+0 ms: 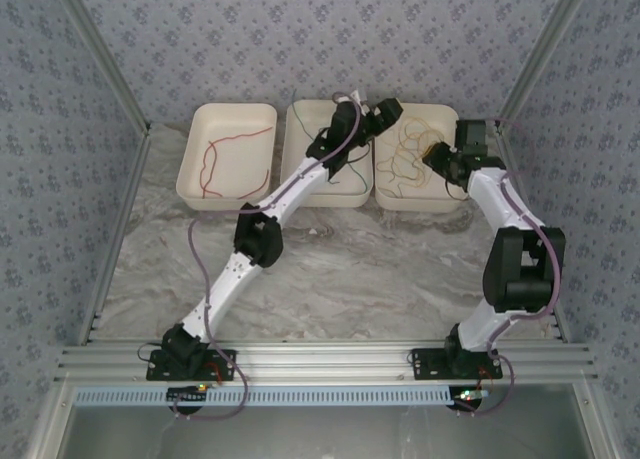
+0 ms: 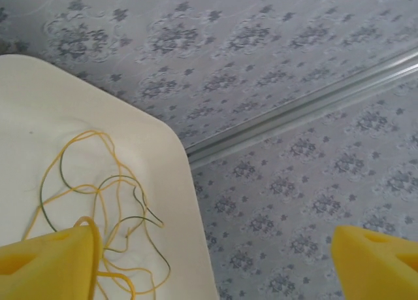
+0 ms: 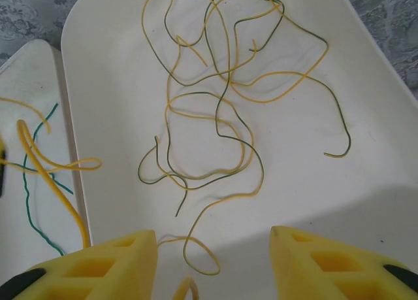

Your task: Untangle the cables

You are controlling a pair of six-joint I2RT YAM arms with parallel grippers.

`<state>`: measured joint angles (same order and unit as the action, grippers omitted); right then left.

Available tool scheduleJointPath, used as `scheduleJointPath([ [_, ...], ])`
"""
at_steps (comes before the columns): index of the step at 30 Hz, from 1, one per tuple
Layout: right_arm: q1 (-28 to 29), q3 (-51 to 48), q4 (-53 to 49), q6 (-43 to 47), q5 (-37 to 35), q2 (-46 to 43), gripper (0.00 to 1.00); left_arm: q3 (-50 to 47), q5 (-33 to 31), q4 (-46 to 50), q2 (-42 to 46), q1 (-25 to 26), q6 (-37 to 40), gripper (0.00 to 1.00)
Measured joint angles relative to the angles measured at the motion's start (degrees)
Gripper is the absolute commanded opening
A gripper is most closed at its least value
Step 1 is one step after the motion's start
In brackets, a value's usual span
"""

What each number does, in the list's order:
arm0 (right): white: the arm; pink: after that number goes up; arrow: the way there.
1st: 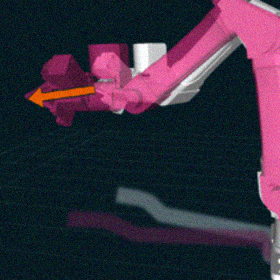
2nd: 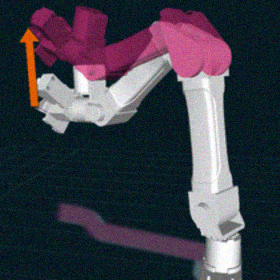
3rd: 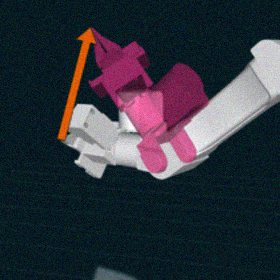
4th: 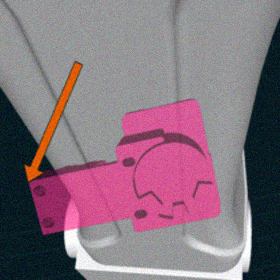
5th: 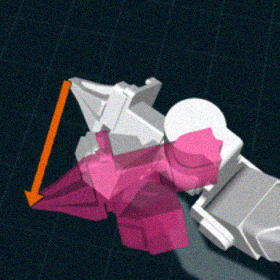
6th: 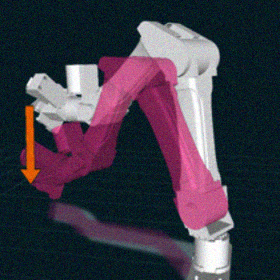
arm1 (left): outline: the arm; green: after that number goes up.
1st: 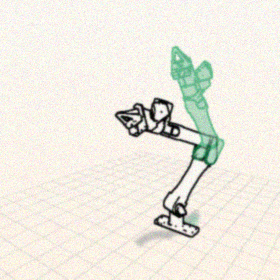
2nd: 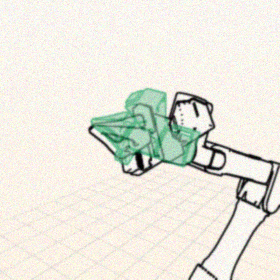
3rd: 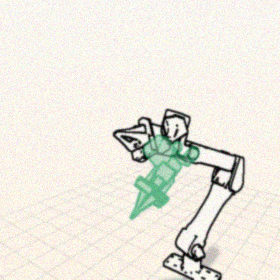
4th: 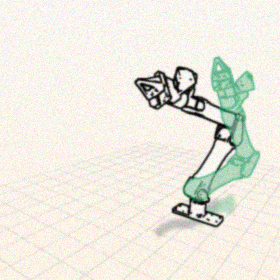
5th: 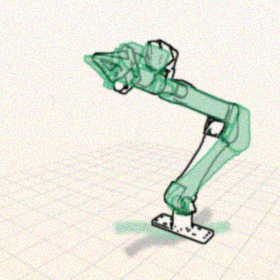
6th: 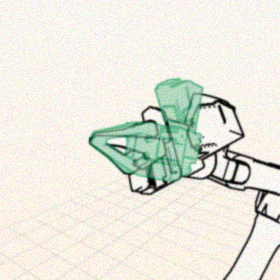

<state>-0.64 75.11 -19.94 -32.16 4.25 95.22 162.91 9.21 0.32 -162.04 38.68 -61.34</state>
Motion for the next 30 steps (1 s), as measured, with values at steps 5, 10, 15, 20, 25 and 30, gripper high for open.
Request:
scheduleJointPath([
  [5,-2.2,3.6,-2.5,-0.9,0.9,3.5,0.23,0.3,0.7,1.7,1.0,0.3,0.1,0.86],
  [10,-5.9,9.4,-5.4,-1.0,8.7,12.0,0.37,0.3,2.1,2.0,0.5,0.9,-0.7,0.84],
  [15,-5.6,10.4,-7.0,-0.2,15.5,13.0,0.74,0.3,2.4,1.5,-0.7,1.5,0.3,0.84],
  [20,-5.5,7.7,-7.3,-0.9,19.5,6.5,0.73,0.3,2.4,1.7,-2.0,1.8,1.8,0.81],
  [25,-6.2,4.0,-4.5,-2.0,20.4,2.2,0.72,0.3,1.4,4.8,-2.1,2.8,6.9,0.8],
  [30,-6.8,1.7,1.3,-2.6,24.0,4.3,0.7,0.3,0.2,9.1,-2.1,5.4,13.2,0.81],
])
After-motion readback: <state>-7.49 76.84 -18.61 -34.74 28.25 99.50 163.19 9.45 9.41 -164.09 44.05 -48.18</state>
